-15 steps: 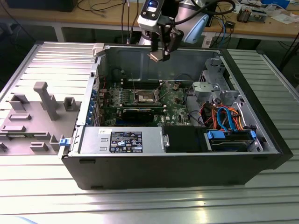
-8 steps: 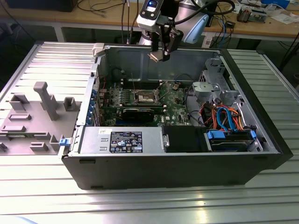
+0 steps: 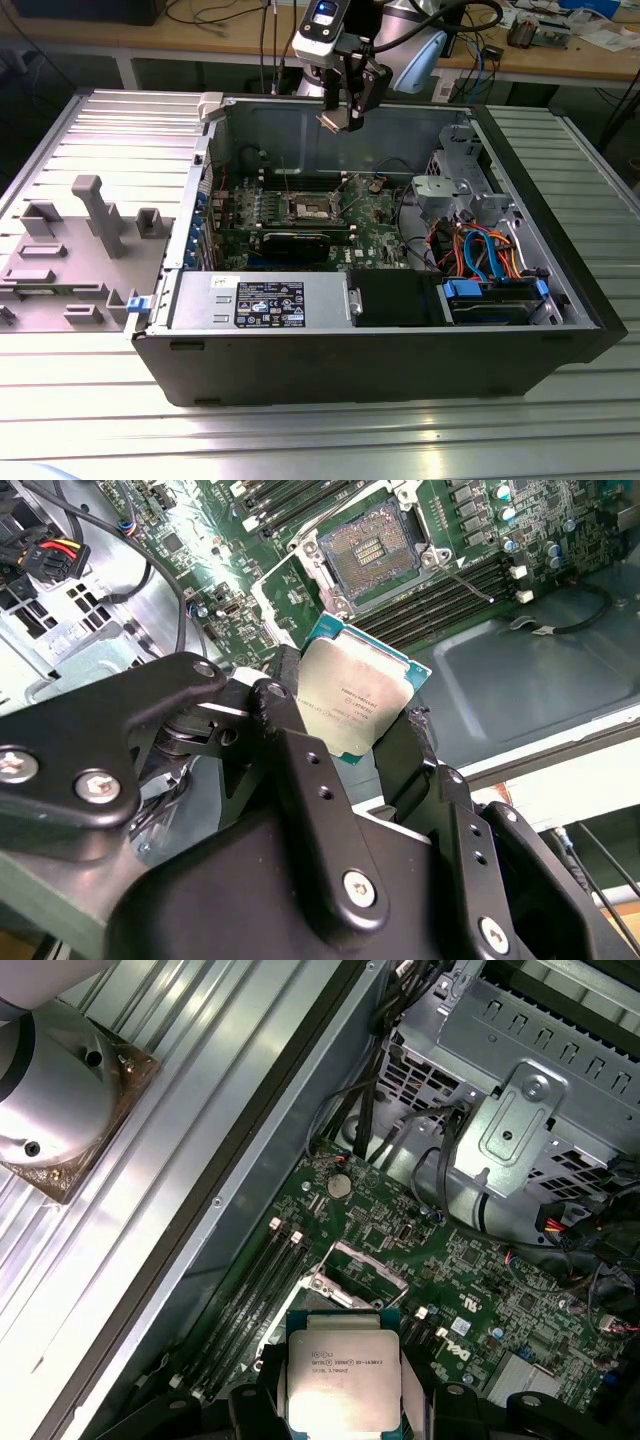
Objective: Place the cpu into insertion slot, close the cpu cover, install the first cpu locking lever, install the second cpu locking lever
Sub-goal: 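Place the cpu into insertion slot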
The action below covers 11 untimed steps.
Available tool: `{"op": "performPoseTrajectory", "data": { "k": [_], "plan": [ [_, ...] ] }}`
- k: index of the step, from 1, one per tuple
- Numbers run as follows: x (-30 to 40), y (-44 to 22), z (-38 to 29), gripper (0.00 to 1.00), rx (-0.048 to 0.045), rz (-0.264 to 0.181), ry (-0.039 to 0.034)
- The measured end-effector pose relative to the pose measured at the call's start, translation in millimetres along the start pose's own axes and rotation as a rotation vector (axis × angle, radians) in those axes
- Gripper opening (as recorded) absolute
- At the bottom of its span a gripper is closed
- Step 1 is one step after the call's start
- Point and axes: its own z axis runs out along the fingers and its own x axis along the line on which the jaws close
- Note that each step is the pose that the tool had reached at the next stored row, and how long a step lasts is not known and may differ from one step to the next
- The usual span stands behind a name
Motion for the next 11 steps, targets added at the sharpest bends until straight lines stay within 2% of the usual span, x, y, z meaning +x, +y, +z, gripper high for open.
{"op": "performPoseTrajectory", "data": {
  "k": [6, 11],
  "plan": [
    [0.0, 0.0, 0.0, 0.54, -0.0003, 0.019, -0.0019],
    [0.0, 0.0, 0.2, 0.54, -0.0011, 0.07, -0.0065]
  ]
}}
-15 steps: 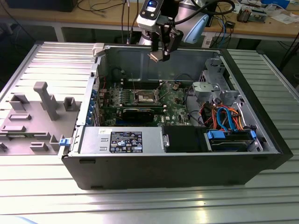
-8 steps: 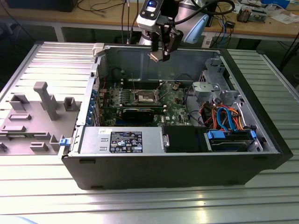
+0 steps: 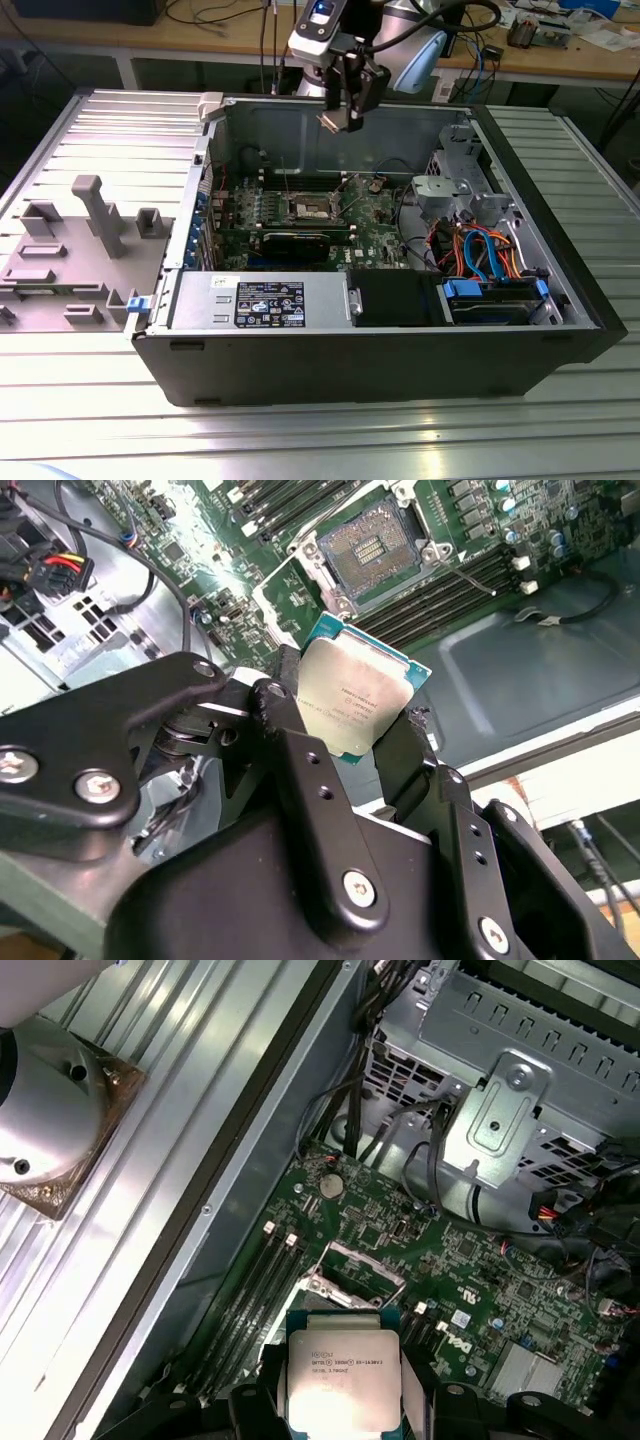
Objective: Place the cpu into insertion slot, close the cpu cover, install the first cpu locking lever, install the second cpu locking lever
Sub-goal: 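Place the cpu into insertion slot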
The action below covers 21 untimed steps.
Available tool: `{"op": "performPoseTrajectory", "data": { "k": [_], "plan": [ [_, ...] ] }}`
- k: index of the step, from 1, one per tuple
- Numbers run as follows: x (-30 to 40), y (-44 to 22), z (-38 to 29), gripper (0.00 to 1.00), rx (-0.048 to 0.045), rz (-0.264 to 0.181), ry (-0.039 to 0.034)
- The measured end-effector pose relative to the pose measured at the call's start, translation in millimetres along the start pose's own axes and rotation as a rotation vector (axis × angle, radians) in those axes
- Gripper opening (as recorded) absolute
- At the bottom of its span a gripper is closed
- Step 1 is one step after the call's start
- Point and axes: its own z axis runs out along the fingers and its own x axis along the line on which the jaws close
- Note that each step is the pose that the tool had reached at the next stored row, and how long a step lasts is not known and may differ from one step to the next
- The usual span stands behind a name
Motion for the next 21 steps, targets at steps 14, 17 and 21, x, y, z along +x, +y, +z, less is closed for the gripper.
{"op": "performPoseTrajectory", "data": {
  "k": [14, 17, 21],
  "plan": [
    [0.1, -0.3, 0.4, 0.54, -0.0007, 0.039, -0.0034],
    [0.1, -0.3, 0.5, 0.54, -0.0007, 0.04, -0.0035],
    [0.1, -0.3, 0.4, 0.54, -0.0008, 0.042, -0.0038]
  ]
}}
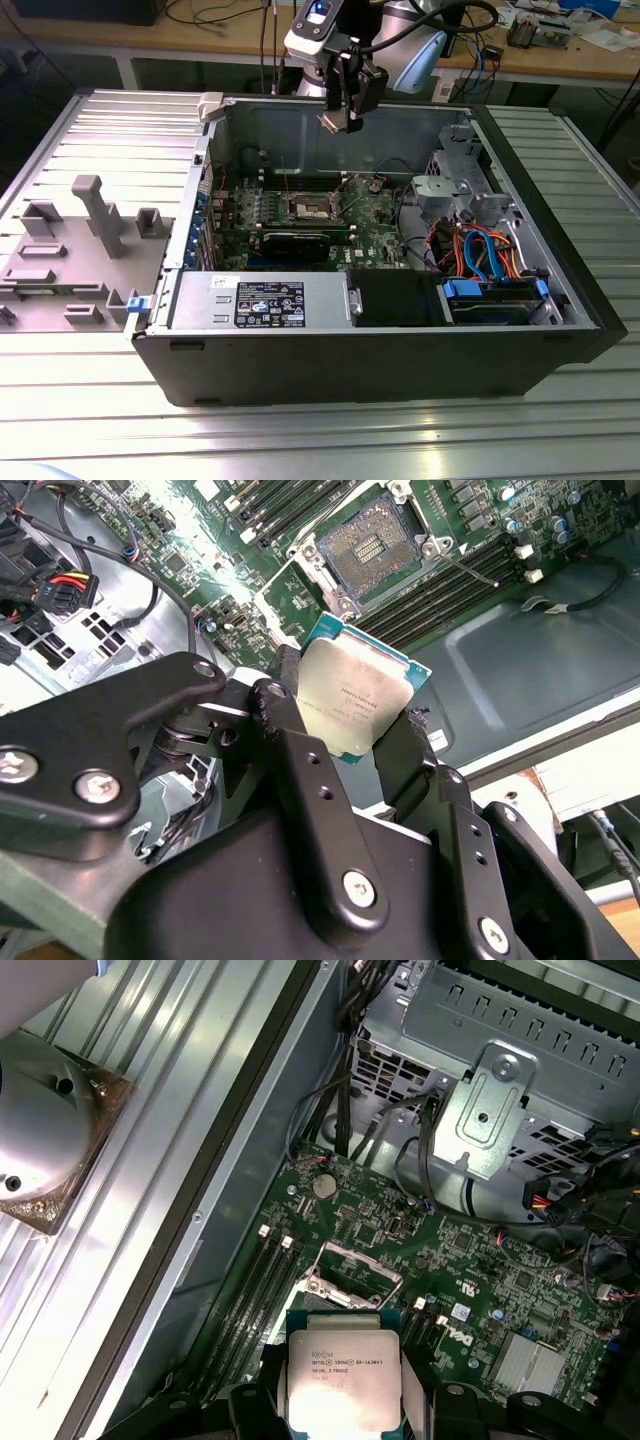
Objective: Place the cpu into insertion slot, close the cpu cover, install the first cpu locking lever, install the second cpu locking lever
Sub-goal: 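Place the cpu into insertion slot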
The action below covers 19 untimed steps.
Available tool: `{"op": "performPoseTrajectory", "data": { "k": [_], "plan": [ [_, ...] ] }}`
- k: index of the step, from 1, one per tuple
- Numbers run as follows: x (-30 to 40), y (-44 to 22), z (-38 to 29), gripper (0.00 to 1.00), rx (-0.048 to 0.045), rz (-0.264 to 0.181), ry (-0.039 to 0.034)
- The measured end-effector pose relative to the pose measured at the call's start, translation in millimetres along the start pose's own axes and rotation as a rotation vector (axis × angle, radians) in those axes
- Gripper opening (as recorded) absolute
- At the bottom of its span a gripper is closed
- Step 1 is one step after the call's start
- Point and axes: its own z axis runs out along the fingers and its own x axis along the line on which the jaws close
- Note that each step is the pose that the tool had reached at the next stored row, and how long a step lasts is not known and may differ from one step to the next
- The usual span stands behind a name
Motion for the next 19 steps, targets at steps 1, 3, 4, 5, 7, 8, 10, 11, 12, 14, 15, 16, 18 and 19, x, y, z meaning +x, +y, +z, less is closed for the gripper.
{"op": "performPoseTrajectory", "data": {
  "k": [1, 3, 4, 5, 7, 8, 10, 11, 12, 14, 15, 16, 18, 19],
  "plan": [
    [0.0, 0.0, 0.0, 0.54, -0.0001, 0.001, 0.0],
    [0.0, 0.0, 0.0, 0.54, 0.0, 0.002, -0.0002],
    [0.0, 0.0, 0.0, 0.54, -0.0001, 0.003, -0.0003],
    [0.0, 0.0, 0.0, 0.54, -0.0002, 0.005, -0.0004],
    [0.0, 0.0, 0.0, 0.54, -0.0003, 0.014, -0.0012],
    [0.0, 0.0, 0.0, 0.54, -0.0003, 0.017, -0.0015],
    [0.0, 0.0, 0.1, 0.54, -0.0005, 0.024, -0.0021],
    [0.0, 0.0, 0.1, 0.54, -0.0005, 0.029, -0.0025],
    [0.0, 0.0, 0.1, 0.54, -0.0006, 0.032, -0.0028],
    [0.0, 0.0, 0.2, 0.54, -0.0006, 0.036, -0.0032],
    [0.0, 0.0, 0.3, 0.54, -0.0006, 0.037, -0.0032],
    [0.0, 0.0, 0.4, 0.54, -0.0007, 0.037, -0.0033],
    [0.0, -0.2, 0.7, 0.54, -0.0007, 0.038, -0.0034],
    [0.1, -0.1, 1.1, 0.54, -0.0009, 0.044, -0.0038]
  ]
}}
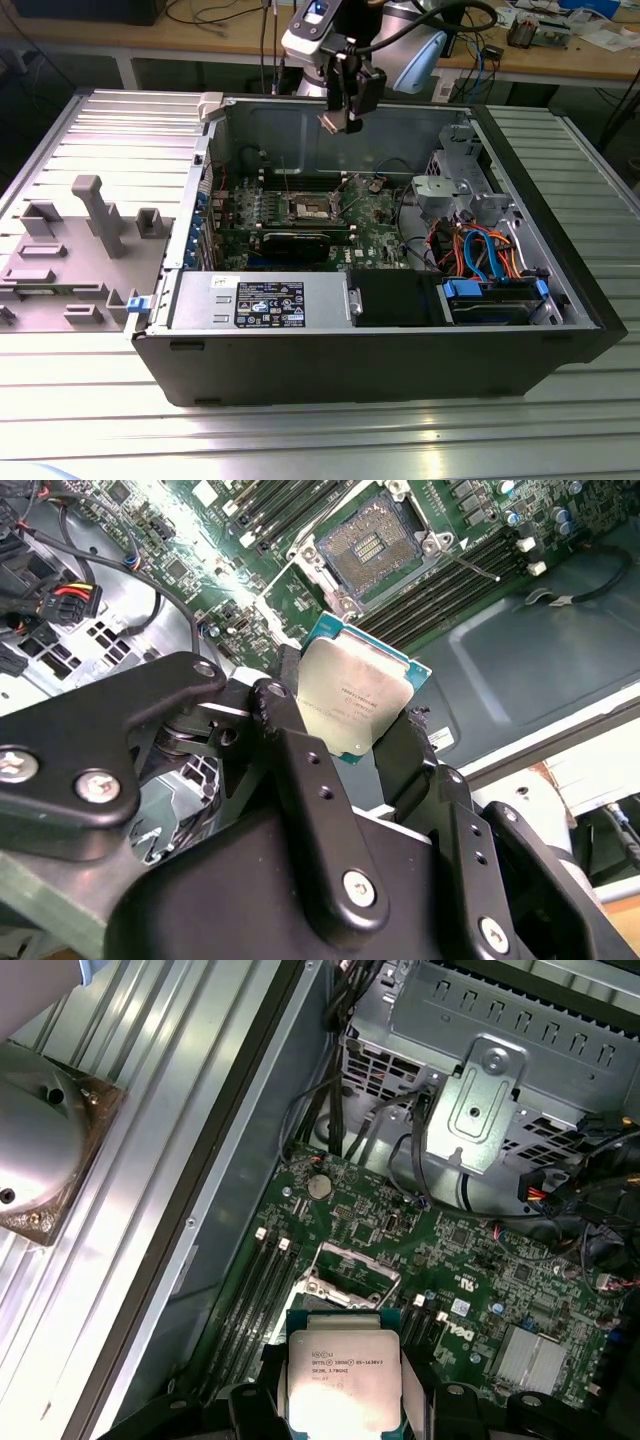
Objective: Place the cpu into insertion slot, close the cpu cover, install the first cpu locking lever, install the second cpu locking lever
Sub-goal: 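Place the cpu into insertion slot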
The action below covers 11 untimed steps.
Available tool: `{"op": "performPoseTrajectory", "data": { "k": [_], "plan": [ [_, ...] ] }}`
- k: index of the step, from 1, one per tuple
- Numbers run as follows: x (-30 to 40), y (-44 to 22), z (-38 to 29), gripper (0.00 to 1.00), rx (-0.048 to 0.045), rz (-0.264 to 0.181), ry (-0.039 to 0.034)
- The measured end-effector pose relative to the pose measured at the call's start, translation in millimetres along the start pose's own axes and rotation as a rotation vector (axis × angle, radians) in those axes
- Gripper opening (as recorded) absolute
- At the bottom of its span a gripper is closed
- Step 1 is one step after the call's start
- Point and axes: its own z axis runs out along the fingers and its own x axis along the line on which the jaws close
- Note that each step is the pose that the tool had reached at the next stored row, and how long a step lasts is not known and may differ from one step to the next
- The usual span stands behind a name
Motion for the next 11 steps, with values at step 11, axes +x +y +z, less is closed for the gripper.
{"op": "performPoseTrajectory", "data": {
  "k": [11],
  "plan": [
    [1.1, -3.1, 3.0, 0.54, 0.0025, 0.078, -0.0053]
  ]
}}
